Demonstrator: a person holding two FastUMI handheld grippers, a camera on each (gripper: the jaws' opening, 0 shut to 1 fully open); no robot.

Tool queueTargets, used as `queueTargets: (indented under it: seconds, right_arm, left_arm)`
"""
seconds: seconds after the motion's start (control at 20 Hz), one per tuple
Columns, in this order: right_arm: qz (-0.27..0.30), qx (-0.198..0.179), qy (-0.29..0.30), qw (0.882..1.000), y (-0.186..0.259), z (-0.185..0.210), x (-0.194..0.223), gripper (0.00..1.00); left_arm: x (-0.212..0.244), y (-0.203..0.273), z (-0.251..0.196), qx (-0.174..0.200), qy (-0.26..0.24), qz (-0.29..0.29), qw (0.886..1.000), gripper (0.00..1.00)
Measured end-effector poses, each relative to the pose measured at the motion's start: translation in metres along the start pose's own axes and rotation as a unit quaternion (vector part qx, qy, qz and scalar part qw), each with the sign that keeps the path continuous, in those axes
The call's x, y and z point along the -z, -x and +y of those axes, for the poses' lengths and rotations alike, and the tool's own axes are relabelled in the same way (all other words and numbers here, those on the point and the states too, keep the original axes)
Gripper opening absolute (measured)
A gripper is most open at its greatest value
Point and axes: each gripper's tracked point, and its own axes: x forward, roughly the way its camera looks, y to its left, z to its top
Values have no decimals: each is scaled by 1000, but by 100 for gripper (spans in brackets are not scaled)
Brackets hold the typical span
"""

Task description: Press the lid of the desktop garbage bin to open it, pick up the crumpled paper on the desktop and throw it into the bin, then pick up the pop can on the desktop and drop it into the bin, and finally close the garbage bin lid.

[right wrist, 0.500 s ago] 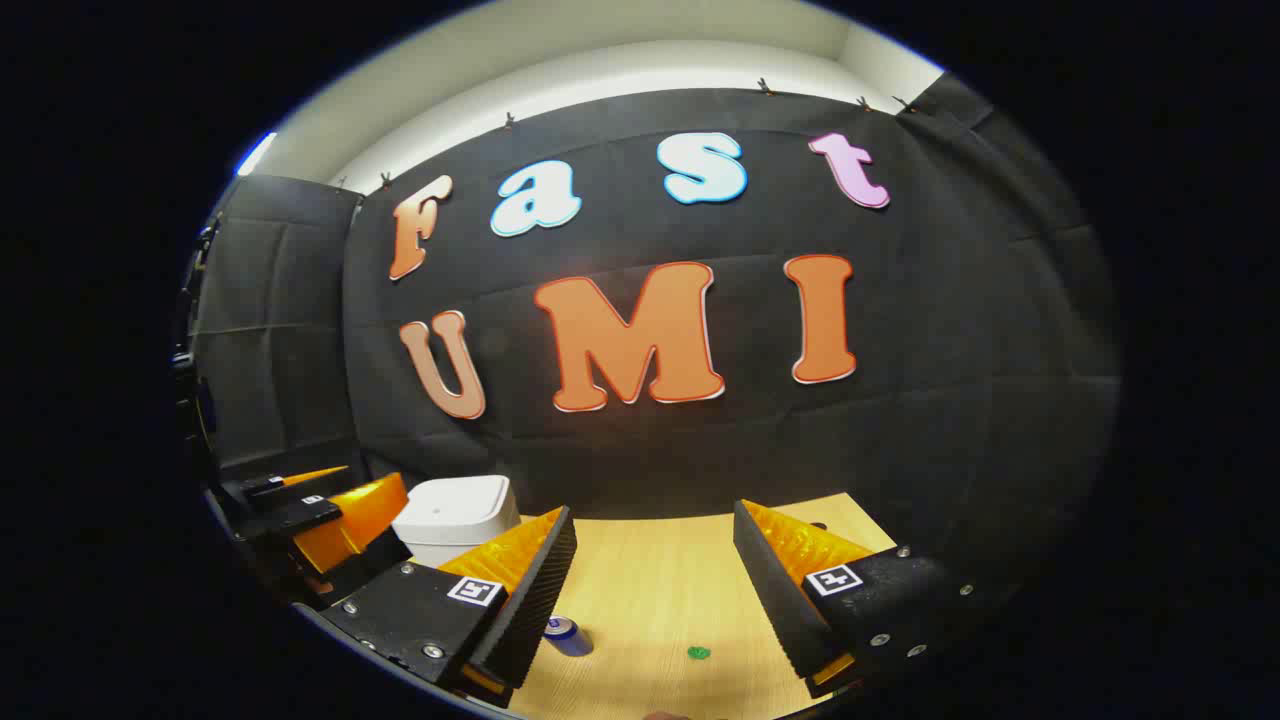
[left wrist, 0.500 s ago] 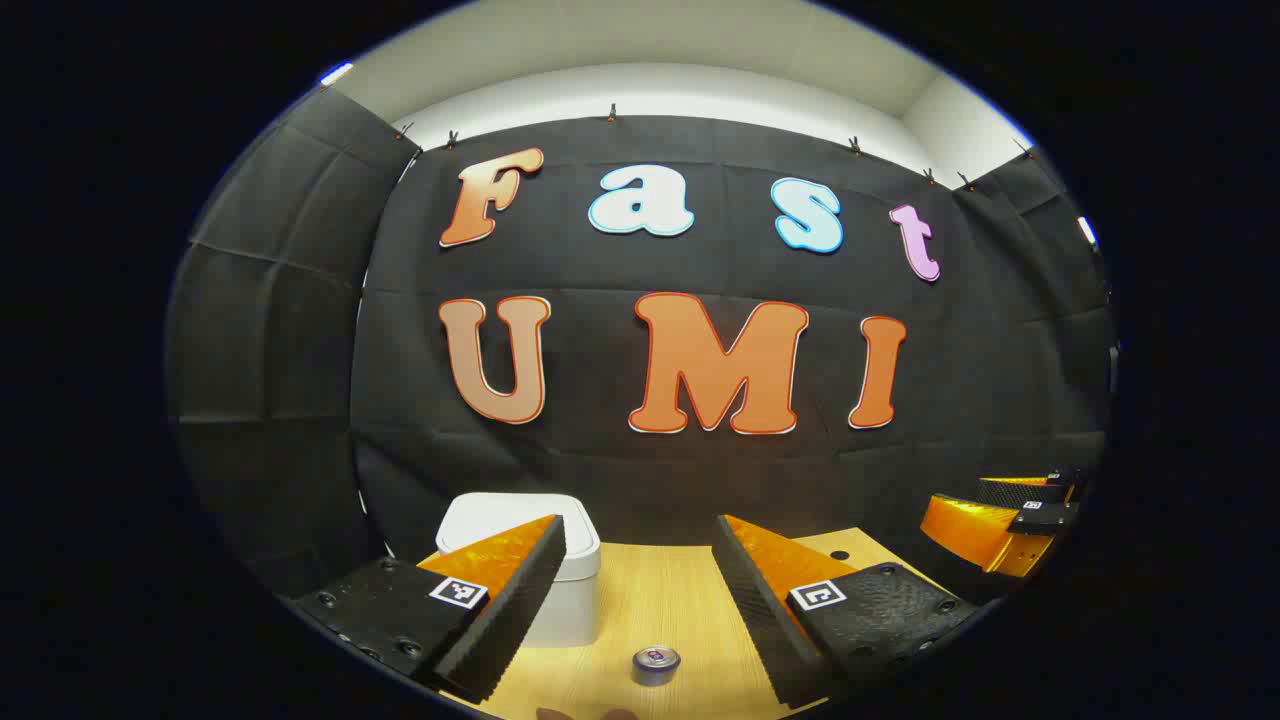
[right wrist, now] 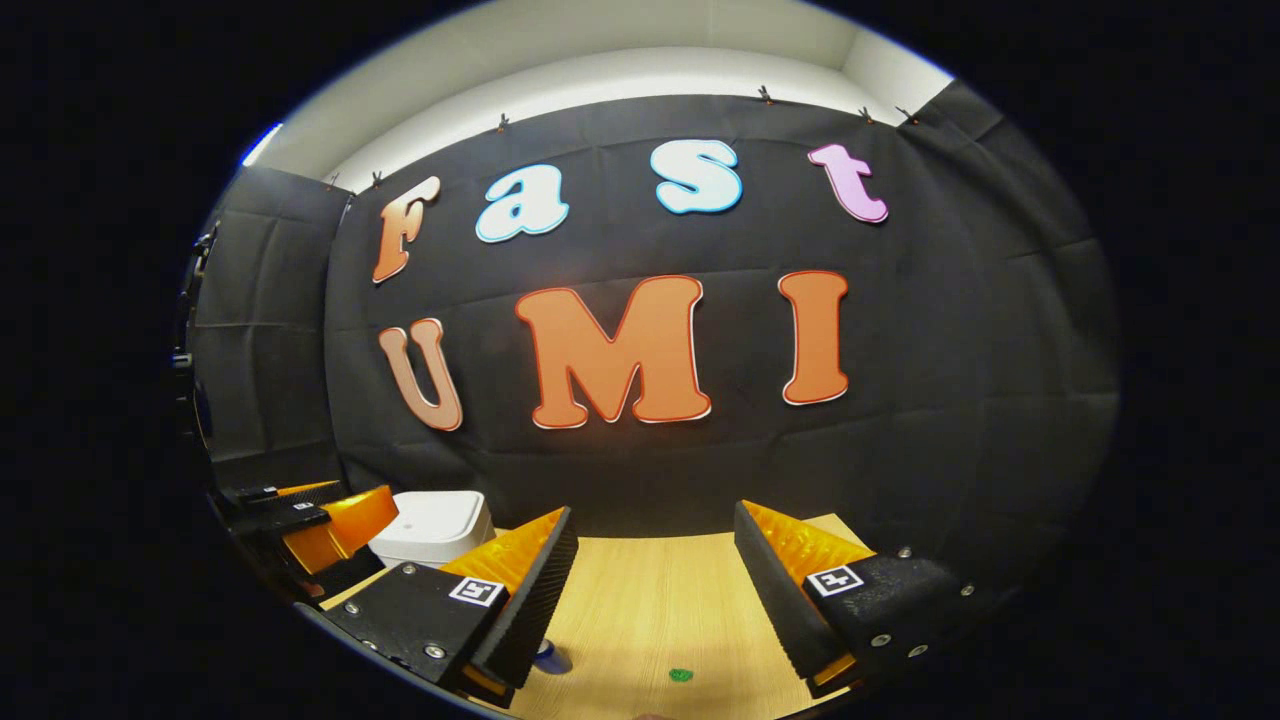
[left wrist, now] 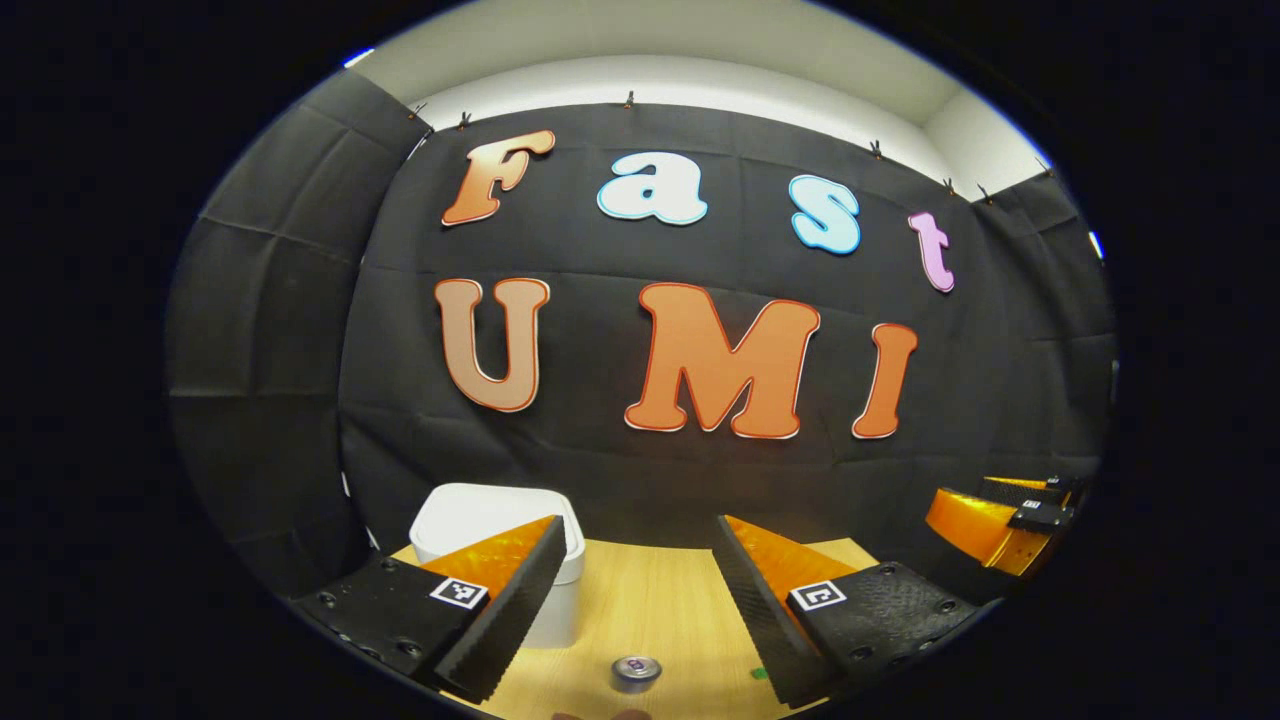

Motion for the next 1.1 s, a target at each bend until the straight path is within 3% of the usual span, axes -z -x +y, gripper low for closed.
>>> queueTargets:
  seconds: [0.15, 0.3, 0.65, 0.85, 1.1]
  right_arm:
    - [-3, 19, 4, 1000, -5, -4, -3, 94]
    - [6, 14, -7, 1000, -10, 3, 4, 94]
    - [-4, 15, -4, 1000, -17, 4, -1, 94]
    - [-4, 14, 1, 1000, -24, 4, -2, 94]
    - [-3, 17, 6, 1000, -31, 0, -2, 94]
  left_arm:
    - [-5, -13, 12, -6, 4, -1, 1000, 94]
    - [-7, -17, 12, 16, 20, -5, 1000, 94]
    - [-1, -27, 43, -7, 25, 3, 1000, 94]
    - [-3, -28, 49, -19, 4, -5, 1000, 94]
    - [-7, -34, 49, -16, -1, -12, 1000, 94]
